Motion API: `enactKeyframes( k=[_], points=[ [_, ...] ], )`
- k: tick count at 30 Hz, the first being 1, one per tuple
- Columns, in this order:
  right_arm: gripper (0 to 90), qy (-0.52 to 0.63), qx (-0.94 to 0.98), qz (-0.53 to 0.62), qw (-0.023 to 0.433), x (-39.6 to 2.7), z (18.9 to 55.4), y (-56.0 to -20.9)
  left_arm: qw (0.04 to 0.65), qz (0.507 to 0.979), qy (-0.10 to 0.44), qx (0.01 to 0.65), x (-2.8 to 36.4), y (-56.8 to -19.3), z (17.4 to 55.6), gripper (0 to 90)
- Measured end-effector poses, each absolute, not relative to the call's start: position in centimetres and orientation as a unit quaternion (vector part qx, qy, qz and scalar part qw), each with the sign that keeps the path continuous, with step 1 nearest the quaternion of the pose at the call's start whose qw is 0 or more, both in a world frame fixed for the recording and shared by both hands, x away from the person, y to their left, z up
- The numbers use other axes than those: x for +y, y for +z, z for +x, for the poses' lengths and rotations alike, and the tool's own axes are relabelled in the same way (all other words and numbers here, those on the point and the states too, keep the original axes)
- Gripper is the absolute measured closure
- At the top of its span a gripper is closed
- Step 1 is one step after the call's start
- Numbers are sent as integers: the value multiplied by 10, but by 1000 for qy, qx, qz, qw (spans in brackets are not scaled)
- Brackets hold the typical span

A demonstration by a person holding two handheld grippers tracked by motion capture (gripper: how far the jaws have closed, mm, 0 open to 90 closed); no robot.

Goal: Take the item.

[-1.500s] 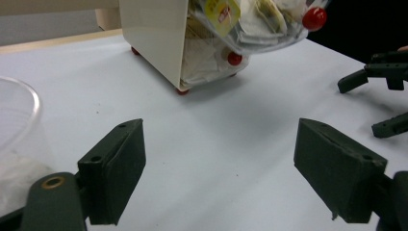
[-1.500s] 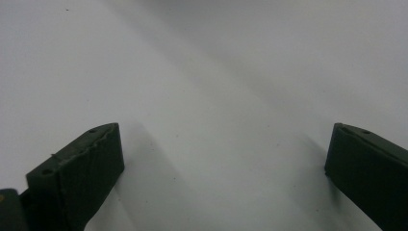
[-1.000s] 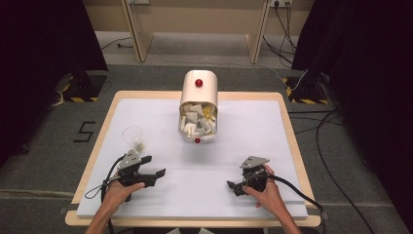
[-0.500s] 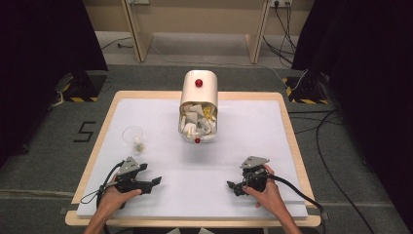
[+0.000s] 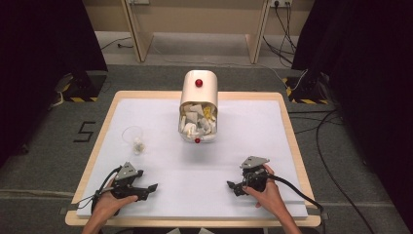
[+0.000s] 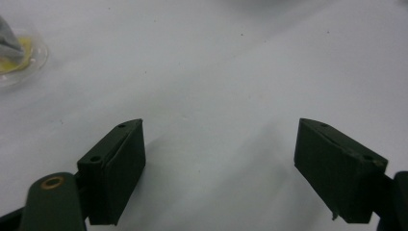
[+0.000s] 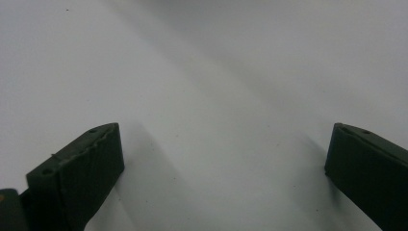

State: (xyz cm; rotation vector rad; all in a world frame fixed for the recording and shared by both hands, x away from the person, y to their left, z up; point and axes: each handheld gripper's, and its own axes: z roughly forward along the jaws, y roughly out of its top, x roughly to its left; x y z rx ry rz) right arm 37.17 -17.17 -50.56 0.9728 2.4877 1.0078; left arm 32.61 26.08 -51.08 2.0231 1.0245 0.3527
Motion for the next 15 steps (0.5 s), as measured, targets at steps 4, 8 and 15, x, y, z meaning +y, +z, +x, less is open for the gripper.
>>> enactKeyframes(
  k=[4,8,15],
  points=[
    [5,349,863,337,143,-172,372,-506,405,806,145,406,263,-511,321,178],
    [5,349,863,337,143,-172,372,-506,390,812,169,400,262,-512,313,177],
    [5,349,863,337,143,-172,372,-506,404,803,183,399,265,-517,303,170]
  ],
)
